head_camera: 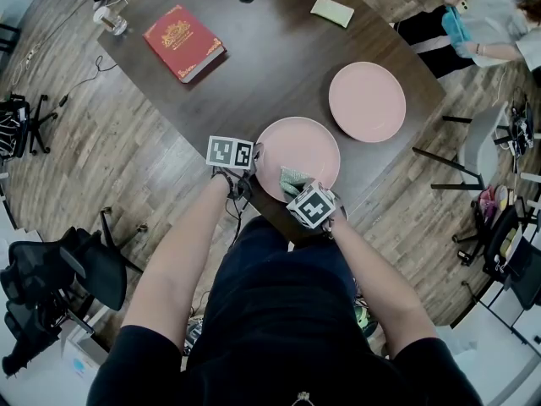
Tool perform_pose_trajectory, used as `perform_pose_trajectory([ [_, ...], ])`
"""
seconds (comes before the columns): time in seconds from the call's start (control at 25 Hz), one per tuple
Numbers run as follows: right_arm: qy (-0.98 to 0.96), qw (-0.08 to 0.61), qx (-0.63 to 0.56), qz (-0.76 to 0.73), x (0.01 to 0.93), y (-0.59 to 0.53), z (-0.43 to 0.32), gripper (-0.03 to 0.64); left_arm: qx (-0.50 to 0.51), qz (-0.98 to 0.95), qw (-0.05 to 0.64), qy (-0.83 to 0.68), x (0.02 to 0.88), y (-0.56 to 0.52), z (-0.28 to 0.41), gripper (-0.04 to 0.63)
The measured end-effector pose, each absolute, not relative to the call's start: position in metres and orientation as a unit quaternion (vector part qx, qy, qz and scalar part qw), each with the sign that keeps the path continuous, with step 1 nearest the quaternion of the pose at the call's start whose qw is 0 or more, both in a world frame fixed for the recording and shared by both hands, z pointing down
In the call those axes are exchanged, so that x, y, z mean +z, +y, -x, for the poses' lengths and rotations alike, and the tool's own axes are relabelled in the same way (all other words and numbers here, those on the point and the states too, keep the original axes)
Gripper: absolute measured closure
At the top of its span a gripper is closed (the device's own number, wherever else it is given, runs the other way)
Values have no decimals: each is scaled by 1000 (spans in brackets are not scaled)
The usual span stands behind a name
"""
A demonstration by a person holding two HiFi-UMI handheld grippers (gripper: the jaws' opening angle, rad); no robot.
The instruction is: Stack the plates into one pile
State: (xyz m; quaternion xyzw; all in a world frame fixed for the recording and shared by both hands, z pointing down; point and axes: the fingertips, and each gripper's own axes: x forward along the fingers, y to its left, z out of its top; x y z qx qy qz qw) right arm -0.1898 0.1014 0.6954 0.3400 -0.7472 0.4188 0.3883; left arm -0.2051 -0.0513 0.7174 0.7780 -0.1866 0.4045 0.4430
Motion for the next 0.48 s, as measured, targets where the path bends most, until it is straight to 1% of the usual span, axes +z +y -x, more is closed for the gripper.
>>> perform_pose_trajectory([
  [0.24,-750,407,398,-337,696,102,177,528,407,-780,440,-179,717,-50,205,586],
  [0.48,-744,450,370,-326,700,108,152,528,406,-781,441,-176,717,-49,204,586],
])
